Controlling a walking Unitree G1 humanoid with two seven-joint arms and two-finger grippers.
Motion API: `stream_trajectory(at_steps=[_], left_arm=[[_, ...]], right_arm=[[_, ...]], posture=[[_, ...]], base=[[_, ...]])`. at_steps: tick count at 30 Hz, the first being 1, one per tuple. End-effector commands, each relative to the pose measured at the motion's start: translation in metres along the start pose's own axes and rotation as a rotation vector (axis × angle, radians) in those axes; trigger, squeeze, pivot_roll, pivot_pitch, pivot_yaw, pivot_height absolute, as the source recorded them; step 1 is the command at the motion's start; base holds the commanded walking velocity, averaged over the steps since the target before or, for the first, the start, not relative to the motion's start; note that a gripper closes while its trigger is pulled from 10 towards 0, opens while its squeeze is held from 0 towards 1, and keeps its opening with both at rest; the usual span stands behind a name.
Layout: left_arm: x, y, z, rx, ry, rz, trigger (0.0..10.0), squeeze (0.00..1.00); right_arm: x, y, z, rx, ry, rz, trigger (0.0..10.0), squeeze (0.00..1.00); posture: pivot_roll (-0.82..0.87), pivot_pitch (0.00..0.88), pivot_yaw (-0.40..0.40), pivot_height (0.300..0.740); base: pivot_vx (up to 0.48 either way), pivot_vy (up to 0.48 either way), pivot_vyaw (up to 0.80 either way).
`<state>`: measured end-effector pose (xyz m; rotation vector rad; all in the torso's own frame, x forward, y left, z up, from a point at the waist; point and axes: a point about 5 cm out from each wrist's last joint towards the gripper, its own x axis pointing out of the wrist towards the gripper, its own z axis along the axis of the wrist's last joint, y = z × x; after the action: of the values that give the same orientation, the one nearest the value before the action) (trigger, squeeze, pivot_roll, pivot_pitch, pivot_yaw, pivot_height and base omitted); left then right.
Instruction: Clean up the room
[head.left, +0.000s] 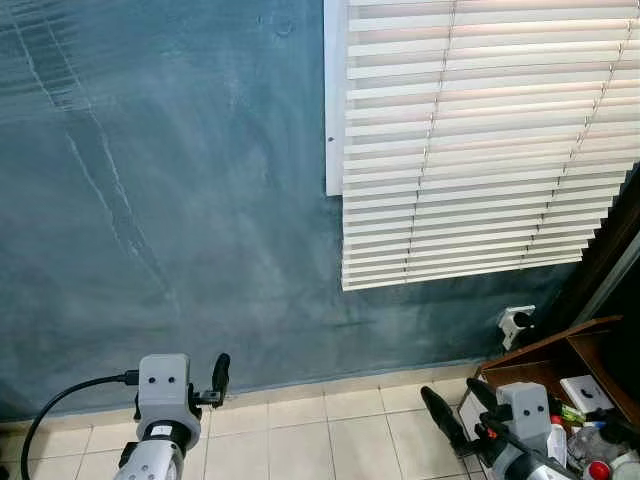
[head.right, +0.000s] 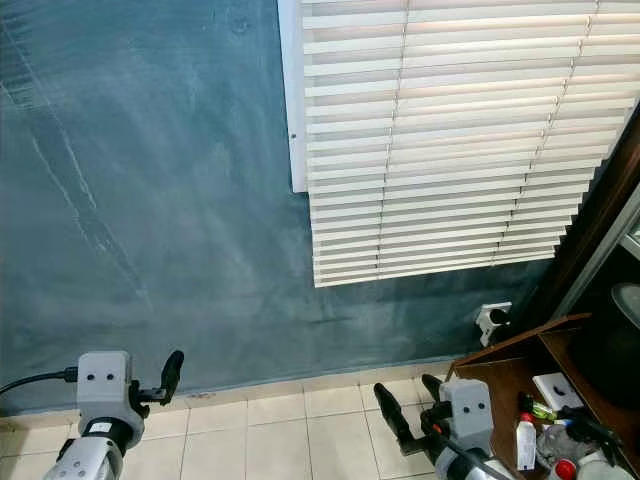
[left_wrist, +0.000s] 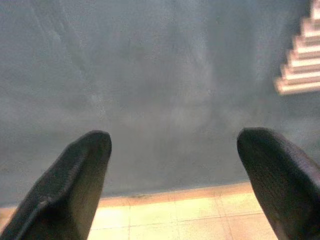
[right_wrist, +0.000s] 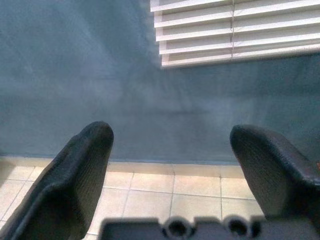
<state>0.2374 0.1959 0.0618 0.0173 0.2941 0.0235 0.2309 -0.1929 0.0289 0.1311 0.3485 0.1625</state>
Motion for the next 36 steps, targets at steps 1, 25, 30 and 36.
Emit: stream_trajectory(at_steps=[1,25,30,36], left_arm=[[0.019,0.005,0.012,-0.054,-0.005,-0.028,10.0,0.00],[0.031,-0.003,0.017,-0.093,-0.109,0.057,10.0,0.00],[0.032,-0.010,0.016,-0.040,-0.099,0.036,10.0,0.02],[0.035,-0.007,0.024,0.048,-0.123,0.046,10.0,0.00]], right_arm=[[0.030,0.023,0.021,-0.033,-0.037,-0.018,10.0,0.00],[0.053,0.012,0.022,-0.094,-0.059,-0.018,10.0,0.00],[0.056,0.011,0.025,-0.093,-0.070,-0.002,10.0,0.00],[0.058,0.019,0.024,-0.084,-0.089,0.041,10.0,0.00]], posture=[[-0.01,0.000,0.044,0.740],[0.04,0.000,0.008,0.740],[0.04,0.000,0.004,0.740],[0.04,0.000,0.014,0.740]], base=[[0.000,0.000,0.00],[0.000,-0.035,0.62],[0.000,0.096,0.67],[0.000,0.000,0.67]])
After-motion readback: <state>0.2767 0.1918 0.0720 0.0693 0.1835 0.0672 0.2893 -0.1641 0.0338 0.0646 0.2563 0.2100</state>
